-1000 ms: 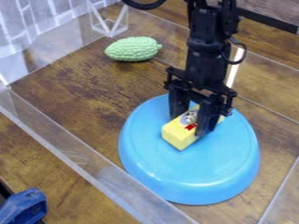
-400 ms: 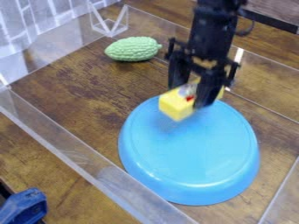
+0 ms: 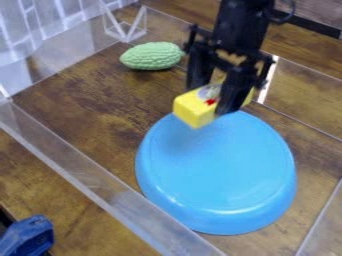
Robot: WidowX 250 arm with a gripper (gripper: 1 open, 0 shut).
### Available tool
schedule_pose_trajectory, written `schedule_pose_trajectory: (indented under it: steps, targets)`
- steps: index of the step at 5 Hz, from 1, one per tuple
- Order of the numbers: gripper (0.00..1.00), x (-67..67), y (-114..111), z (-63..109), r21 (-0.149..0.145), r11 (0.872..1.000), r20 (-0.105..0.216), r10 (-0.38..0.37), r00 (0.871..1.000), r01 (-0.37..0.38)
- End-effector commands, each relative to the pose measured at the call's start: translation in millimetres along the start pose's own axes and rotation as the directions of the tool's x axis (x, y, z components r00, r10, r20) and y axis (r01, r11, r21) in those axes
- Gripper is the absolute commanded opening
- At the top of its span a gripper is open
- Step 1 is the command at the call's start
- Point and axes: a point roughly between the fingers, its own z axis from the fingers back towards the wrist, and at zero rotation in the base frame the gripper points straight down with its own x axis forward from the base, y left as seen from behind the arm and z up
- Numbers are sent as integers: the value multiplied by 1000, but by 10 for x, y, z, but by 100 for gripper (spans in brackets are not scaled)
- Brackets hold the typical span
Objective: Remove the yellow brick from inside the blue tray and put it on the table
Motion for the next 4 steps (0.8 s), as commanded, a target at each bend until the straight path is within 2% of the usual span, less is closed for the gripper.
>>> schedule_pose_trajectory:
  steps: [1, 2, 4]
  targets:
    - [0, -97, -77, 212, 17, 1000, 112, -7, 994, 5]
    - [0, -105, -112, 126, 22, 1000, 122, 2, 992, -5]
    - [0, -91, -138, 109, 40, 999, 135, -21, 991, 16]
